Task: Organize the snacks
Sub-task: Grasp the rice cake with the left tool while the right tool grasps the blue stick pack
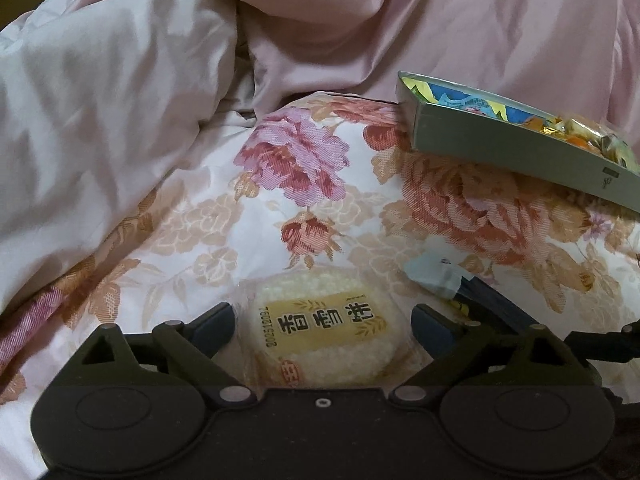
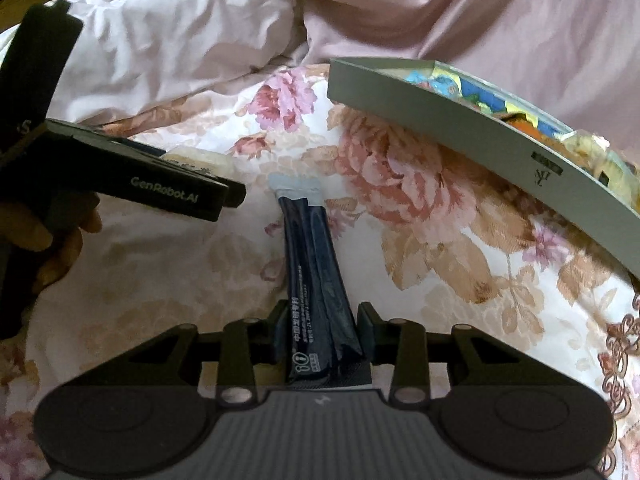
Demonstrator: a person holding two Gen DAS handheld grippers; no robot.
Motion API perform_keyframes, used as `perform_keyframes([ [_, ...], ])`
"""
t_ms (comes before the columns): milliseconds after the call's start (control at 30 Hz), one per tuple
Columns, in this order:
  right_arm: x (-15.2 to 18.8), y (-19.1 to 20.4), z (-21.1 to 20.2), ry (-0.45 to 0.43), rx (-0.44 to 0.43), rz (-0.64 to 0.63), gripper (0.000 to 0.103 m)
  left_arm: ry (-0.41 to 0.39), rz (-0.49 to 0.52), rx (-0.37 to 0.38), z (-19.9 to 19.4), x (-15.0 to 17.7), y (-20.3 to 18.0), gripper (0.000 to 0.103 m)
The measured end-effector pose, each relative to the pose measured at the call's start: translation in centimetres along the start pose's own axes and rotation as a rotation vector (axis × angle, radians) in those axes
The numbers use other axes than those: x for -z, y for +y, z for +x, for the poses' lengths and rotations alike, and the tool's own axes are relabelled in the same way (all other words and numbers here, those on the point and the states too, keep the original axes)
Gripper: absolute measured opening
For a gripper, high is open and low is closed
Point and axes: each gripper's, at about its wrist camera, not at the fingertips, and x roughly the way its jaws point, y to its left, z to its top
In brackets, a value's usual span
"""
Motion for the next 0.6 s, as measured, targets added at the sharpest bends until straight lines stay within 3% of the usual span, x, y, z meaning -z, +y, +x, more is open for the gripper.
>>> perform_keyframes([
  [333, -0.1, -0.2, 0.8, -0.039, -0.007, 0.008, 0.046, -0.02, 0.01, 0.025, -0.3, 0.3, 0.0, 0.077],
  [600, -0.3, -0.7, 1.2, -0.039, -0.022, 0.039, 0.047, -0.006, 0.013, 0.067, -1.6, 0.9, -0.2, 0.075],
])
